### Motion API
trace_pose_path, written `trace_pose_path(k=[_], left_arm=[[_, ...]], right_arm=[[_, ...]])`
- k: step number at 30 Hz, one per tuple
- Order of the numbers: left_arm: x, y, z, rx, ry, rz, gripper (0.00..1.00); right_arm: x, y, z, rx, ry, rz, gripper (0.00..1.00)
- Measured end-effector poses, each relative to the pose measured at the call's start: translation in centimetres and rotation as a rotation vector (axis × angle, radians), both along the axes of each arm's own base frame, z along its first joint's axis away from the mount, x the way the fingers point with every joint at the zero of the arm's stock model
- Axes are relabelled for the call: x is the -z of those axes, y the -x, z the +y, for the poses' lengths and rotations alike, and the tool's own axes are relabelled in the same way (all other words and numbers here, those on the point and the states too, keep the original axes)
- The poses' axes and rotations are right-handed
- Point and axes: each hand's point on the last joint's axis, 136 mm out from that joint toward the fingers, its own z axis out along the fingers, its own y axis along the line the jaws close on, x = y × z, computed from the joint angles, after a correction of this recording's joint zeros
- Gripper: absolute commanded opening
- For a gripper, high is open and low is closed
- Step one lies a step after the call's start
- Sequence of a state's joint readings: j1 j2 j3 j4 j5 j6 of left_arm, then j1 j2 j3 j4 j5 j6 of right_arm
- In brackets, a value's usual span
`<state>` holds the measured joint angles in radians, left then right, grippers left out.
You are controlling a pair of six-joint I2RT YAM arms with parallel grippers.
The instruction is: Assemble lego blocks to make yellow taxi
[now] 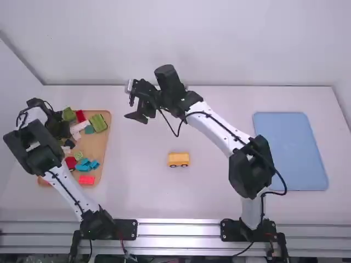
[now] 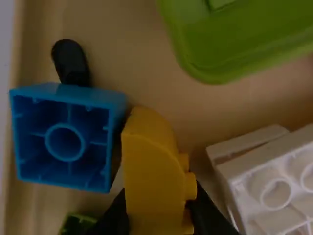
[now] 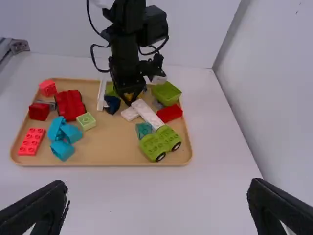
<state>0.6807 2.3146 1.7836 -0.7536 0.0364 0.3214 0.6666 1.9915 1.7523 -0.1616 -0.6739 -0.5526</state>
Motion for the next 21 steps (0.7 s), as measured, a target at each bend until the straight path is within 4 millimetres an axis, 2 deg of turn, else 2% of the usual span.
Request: trace_pose_path(k=[5, 9, 11, 12, 14, 17, 18, 19, 20, 21], left_arm=[[-0.1, 0.2, -0.5, -0.041, 0.032, 0.0, 0.07], [-1.1, 0.3, -0.8, -0.067, 0.032, -0.013, 0.02], [-3.7, 0.0, -0.8, -0.077, -0.014, -0.078, 0.02], [-3.9, 0.0, -0.8, -0.078, -0.017, -0.084, 0.02], [-8.2, -0.8, -1.6, -0.065, -0.084, -0.203, 0.02], [-14.2, -2.5, -4.6, 0.005, -0.161, -0.412, 0.02], [-16.1, -3.2, -6.6, 0.051, -0.174, -0.491, 0.02], [-18.1, -4.1, -9.5, 0.121, -0.185, -0.595, 0.02], [-18.8, -4.4, -10.9, 0.156, -0.187, -0.639, 0.02], [-19.7, -4.9, -13.8, 0.225, -0.18, -0.71, 0.03]], right_arm=[[0.0, -0.5, -0.4, 0.011, -0.001, 0.0, 0.98], [0.0, -1.4, -1.2, 0.04, -0.004, 0.019, 0.98], [0.0, -2.1, -1.9, 0.068, -0.009, 0.047, 0.98], [0.0, -2.1, -1.9, 0.07, -0.009, 0.048, 0.98], [0.0, -2.7, -2.4, 0.091, -0.014, 0.066, 0.98], [-0.1, -3.1, -2.8, 0.107, -0.017, 0.079, 0.98], [-0.1, -3.2, -2.9, 0.111, -0.018, 0.083, 0.98], [0.0, -3.2, -2.9, 0.113, -0.018, 0.091, 0.98], [0.0, -3.2, -2.9, 0.114, -0.018, 0.094, 0.99], [0.0, -3.1, -2.9, 0.118, -0.02, 0.106, 0.98]])
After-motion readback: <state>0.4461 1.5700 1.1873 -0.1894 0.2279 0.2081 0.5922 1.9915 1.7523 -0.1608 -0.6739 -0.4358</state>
